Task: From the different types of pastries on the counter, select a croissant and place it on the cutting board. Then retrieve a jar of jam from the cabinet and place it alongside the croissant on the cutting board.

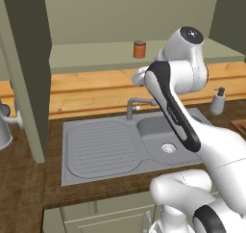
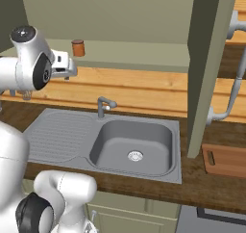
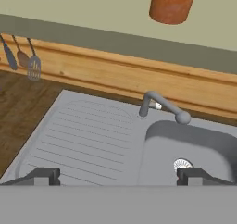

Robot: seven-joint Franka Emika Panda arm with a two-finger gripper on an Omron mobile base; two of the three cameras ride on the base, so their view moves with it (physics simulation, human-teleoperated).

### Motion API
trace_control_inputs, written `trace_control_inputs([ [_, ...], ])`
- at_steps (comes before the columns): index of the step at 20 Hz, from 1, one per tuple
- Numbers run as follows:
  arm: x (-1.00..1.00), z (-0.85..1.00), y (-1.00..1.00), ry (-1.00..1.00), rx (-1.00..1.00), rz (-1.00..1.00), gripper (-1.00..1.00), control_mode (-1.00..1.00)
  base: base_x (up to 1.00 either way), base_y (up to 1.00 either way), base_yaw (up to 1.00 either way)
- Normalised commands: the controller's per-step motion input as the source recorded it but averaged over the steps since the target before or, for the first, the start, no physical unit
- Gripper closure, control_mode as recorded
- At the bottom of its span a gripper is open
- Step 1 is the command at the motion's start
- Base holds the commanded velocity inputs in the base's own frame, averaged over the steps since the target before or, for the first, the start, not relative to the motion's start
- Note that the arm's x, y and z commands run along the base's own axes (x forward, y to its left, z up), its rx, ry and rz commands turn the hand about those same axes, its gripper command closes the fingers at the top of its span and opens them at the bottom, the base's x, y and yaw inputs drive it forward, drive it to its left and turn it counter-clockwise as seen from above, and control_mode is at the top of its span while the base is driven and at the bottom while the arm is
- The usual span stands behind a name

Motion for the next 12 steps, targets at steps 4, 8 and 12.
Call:
trace_control_inputs([
  [4,-0.11,0.48,-0.12,-0.12,0.0,0.01,-1.0,-1.0,0.0,0.0,0.0],
  [8,-0.13,0.51,-0.11,-0.06,0.0,-0.01,-1.0,-1.0,0.0,0.0,0.0],
  [12,-0.03,0.47,-0.01,-0.09,0.0,-0.1,-1.0,-1.0,0.0,0.0,0.0],
])
